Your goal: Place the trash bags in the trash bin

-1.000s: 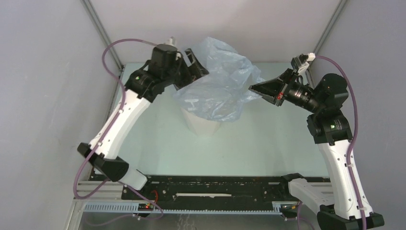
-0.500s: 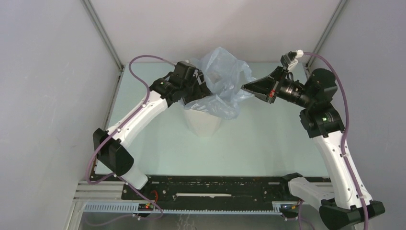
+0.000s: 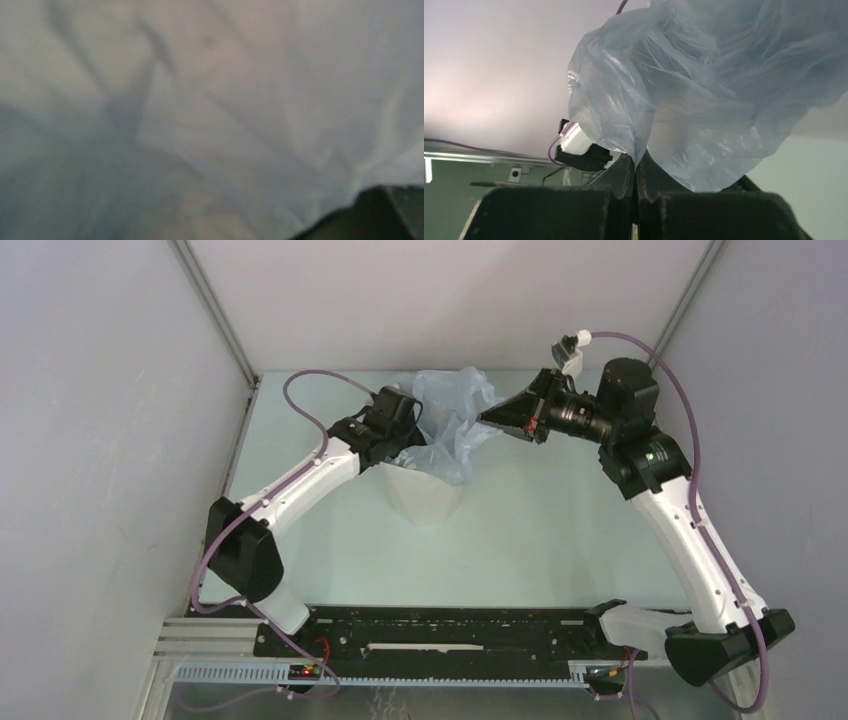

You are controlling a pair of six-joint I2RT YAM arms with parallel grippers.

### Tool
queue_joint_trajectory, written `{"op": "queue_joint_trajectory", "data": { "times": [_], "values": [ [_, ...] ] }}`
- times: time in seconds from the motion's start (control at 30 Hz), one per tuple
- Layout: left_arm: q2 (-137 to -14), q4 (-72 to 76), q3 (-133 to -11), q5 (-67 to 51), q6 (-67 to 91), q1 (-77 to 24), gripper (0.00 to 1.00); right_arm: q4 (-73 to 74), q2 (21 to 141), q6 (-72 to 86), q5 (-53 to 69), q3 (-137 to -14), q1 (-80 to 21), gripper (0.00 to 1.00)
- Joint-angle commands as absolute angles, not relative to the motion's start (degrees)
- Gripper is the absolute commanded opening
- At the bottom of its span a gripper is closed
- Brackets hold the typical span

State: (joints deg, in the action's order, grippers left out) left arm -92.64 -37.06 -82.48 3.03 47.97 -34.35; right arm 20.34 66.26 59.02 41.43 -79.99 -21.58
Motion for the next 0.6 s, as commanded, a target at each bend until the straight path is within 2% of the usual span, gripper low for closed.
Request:
{"op": "queue_joint_trajectory", "data": {
  "times": [0.0, 0.3, 0.57],
  "values": [
    [-90.92, -36.3, -79.47, 4.8, 47.79, -36.05, 0.58, 25.97, 69.57, 50.25, 38.0, -89.26, -21.97, 0.0],
    [-87.44, -43.01, -82.11, 0.51, 45.77, -36.74, 0.58, 27.68, 76.84, 44.47, 36.86, -93.29, -23.2, 0.0],
    [-86.19, -56.06, -99.48, 1.54, 34.88, -34.76, 0.8, 31.85, 76.37, 40.2, 37.09, -91.57, -23.19, 0.0]
  ]
}}
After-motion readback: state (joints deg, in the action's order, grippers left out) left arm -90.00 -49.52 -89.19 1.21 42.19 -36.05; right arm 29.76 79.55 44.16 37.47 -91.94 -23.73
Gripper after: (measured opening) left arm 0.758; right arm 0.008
